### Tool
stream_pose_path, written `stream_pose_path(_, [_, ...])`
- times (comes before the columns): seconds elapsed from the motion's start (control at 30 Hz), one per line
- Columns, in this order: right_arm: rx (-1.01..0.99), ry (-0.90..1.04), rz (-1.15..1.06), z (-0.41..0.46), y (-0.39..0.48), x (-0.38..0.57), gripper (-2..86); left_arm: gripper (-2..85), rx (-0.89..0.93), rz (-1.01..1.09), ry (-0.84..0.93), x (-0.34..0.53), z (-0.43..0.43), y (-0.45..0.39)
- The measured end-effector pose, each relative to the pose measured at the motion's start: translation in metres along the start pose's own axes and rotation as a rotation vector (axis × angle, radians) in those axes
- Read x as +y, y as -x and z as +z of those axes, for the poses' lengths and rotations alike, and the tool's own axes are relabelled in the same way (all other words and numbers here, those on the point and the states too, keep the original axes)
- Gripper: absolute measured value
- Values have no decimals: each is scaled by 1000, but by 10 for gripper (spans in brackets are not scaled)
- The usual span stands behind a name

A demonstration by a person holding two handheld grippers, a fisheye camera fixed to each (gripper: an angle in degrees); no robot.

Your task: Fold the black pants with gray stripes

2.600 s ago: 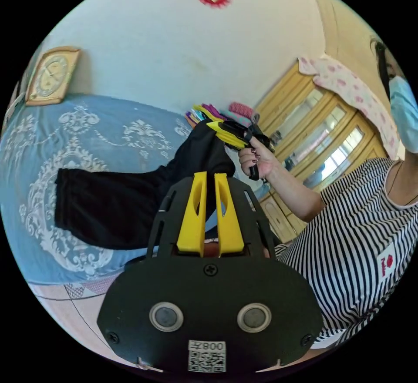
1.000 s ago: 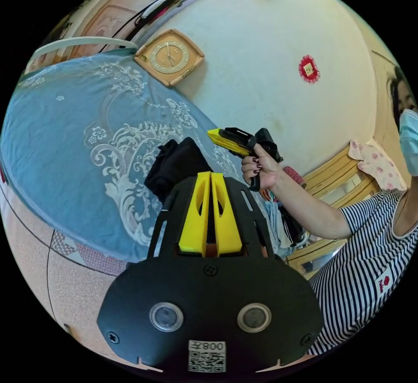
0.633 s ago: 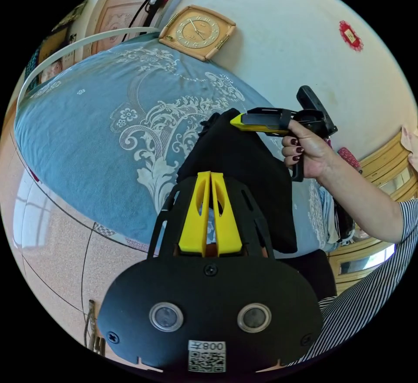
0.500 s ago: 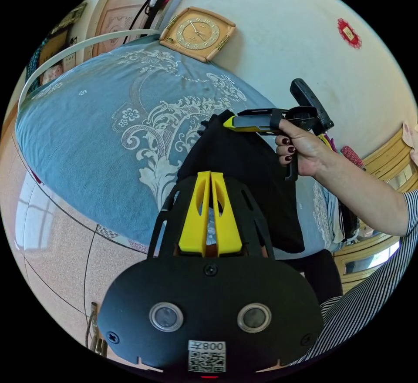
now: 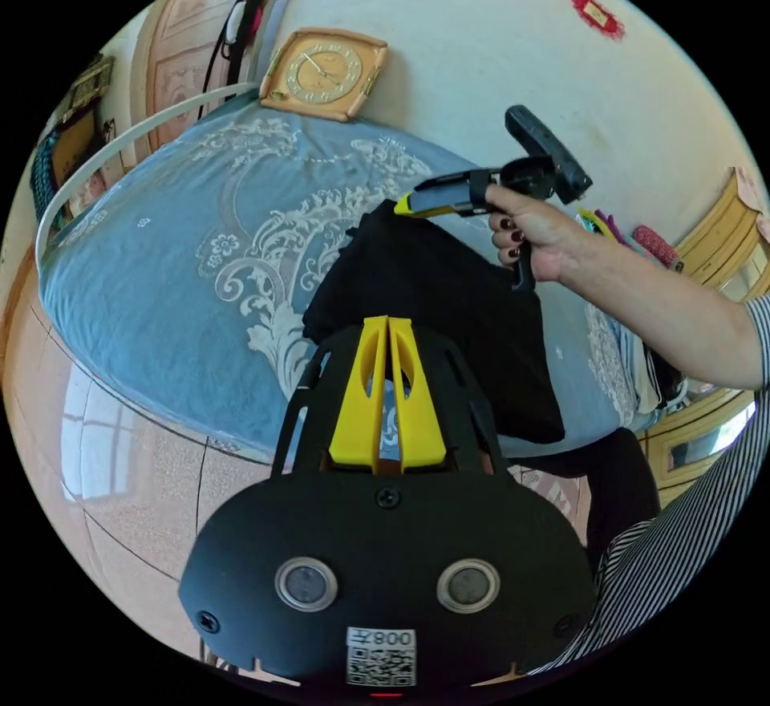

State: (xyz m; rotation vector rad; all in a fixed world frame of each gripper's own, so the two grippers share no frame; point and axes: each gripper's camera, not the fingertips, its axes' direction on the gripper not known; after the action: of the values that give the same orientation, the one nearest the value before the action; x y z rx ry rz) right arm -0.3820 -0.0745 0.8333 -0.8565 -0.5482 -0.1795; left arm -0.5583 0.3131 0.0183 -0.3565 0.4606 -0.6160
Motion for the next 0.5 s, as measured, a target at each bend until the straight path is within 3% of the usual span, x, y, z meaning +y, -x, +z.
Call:
stream_pose_path(0.27, [-33,31,-15,4,-22,8,2,1,7,-23,-35,1,3,-7])
stream_pose_path(0.4, [-103,-50,-70,-35,-41,51,2,1,-54,-10,-80,5,-1,-11])
stream_pose_path(0.5, [-55,-79,-44,-57,-70,102,1,1,-94,-22,-6,4,15,-3])
